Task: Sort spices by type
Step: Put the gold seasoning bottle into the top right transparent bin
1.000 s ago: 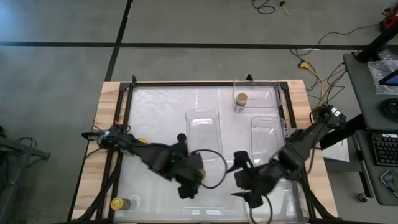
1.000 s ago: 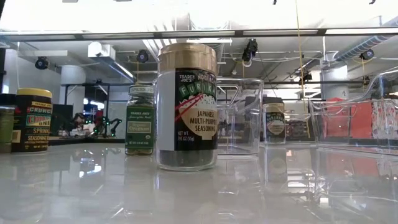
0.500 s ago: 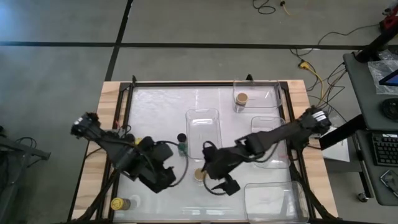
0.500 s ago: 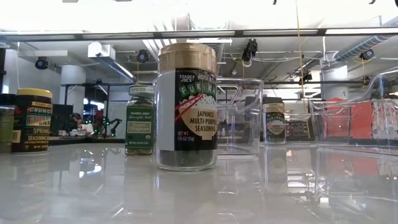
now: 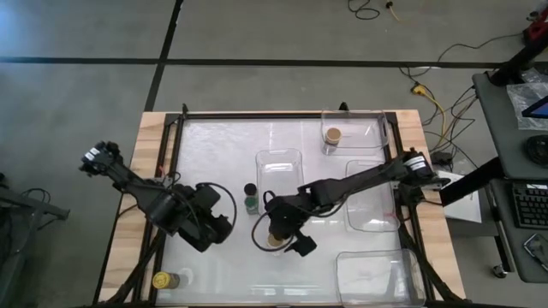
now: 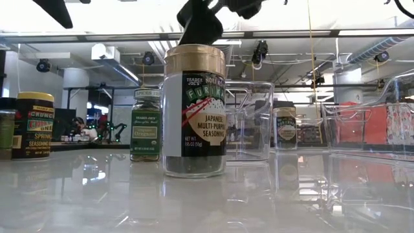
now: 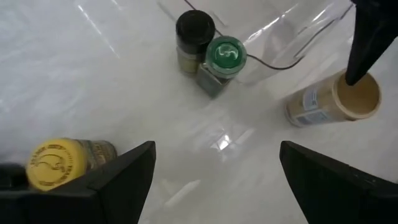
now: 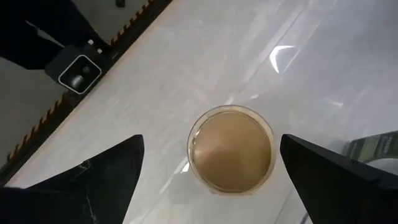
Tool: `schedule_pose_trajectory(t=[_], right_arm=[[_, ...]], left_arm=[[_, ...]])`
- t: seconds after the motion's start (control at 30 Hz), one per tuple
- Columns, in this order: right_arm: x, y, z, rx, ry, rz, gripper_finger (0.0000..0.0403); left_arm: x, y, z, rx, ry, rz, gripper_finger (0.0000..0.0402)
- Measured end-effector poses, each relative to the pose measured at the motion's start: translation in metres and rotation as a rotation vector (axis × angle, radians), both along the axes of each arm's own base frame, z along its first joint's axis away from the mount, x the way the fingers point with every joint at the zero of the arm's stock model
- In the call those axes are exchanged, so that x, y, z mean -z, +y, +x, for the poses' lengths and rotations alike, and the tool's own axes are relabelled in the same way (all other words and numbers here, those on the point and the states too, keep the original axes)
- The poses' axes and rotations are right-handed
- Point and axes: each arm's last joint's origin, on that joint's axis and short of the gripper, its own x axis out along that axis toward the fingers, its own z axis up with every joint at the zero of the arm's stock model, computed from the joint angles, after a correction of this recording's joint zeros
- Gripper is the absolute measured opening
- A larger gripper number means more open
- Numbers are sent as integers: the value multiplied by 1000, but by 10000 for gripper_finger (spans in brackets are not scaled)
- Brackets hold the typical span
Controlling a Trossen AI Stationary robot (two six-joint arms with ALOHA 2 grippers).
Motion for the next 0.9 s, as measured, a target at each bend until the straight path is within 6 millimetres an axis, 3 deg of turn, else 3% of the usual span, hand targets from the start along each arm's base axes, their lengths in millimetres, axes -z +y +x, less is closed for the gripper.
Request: schedule_pose_trajectory(t=[0.3,0.73,0.9], right_arm=[[10,-1,6,-82,-47,-71,369],[42,-4,17,-94,8,-112,368],[45,-4,18,-109,4,-121,364]], left_arm=[[31,-2,3,-30,-31,-38,326],[25,-1,3,5,-31,-14,326],[22,-1,3,7,-43,-22,326]])
